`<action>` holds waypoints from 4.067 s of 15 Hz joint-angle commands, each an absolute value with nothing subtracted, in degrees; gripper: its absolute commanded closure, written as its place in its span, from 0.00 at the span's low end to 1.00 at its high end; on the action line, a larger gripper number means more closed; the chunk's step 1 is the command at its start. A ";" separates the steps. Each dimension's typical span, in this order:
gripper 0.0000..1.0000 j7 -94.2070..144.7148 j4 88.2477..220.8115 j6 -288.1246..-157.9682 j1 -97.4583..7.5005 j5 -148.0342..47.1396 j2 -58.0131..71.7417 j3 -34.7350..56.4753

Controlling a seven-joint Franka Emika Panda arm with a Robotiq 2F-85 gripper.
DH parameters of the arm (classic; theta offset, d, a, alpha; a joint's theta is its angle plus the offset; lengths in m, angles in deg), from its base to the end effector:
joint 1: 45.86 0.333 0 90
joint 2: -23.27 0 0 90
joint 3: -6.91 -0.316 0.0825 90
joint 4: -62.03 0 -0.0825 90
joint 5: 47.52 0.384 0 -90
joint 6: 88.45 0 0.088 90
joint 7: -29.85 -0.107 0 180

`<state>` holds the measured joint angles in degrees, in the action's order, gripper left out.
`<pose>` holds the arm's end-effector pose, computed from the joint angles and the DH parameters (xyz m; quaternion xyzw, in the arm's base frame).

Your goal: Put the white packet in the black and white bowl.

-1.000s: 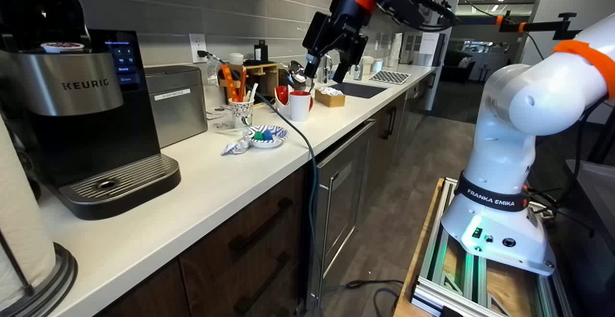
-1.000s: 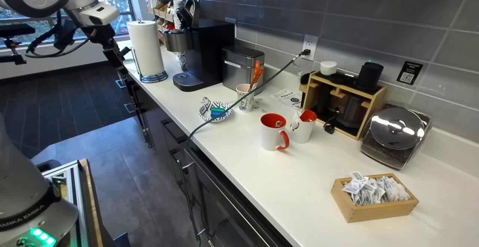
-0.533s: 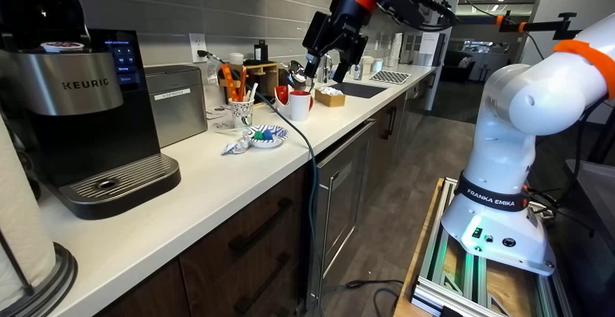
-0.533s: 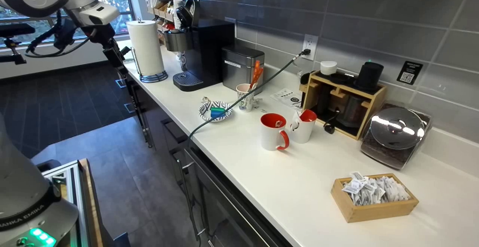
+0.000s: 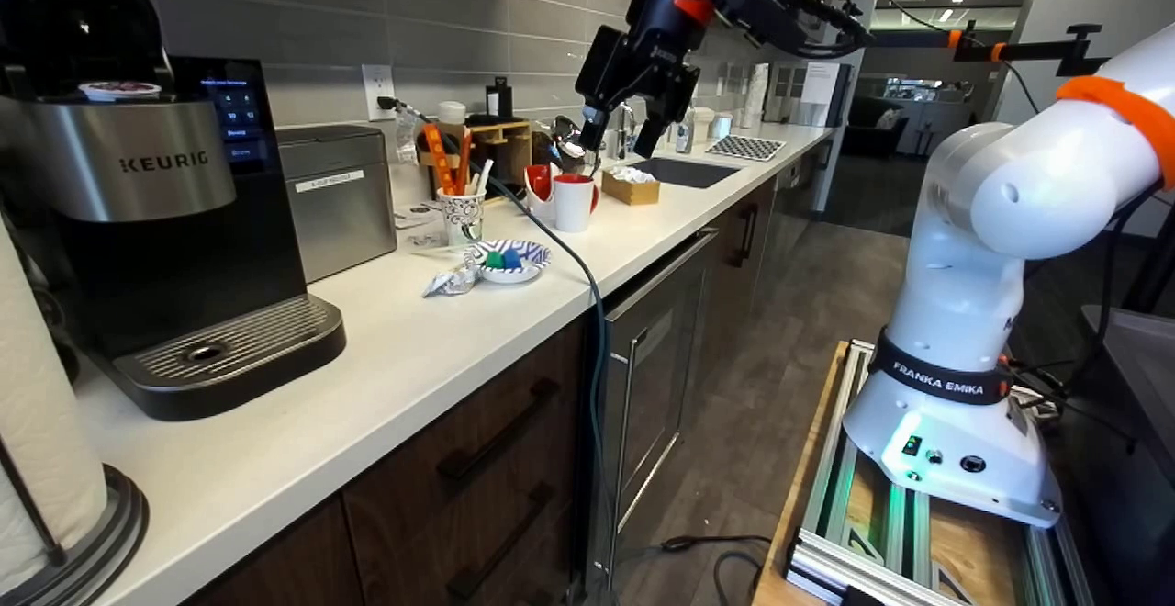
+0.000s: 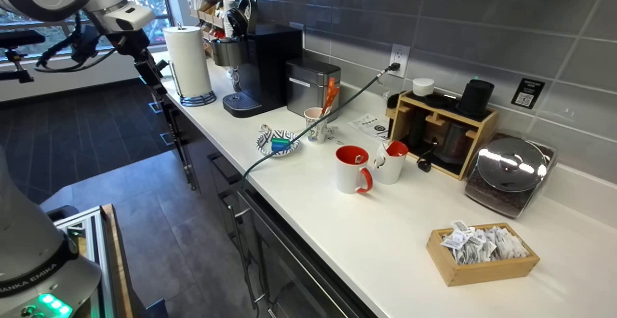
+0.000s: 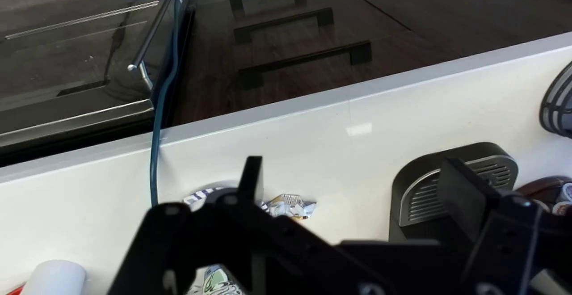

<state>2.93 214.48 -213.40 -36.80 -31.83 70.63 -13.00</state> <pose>0.2932 0.1816 0.4995 -0.9840 0.0745 -0.1478 0.0666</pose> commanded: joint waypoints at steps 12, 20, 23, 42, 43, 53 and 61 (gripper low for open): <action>0.00 26.92 190.61 -212.24 -38.24 -38.53 38.04 -6.11; 0.00 32.87 179.11 -214.05 -38.18 -53.95 24.08 -7.20; 0.00 43.01 174.25 -221.57 -37.36 -52.61 14.53 -5.82; 0.00 54.80 171.90 -228.10 -40.04 -50.53 -0.82 -4.21; 0.00 54.31 172.58 -228.97 -40.10 -50.89 -0.54 -4.02; 0.81 52.98 173.05 -231.40 -39.95 -52.90 -0.95 -2.91; 0.97 51.64 179.81 -244.56 -39.20 -54.11 7.29 -4.09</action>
<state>54.61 172.88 -240.22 -38.99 -53.29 1.35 -4.65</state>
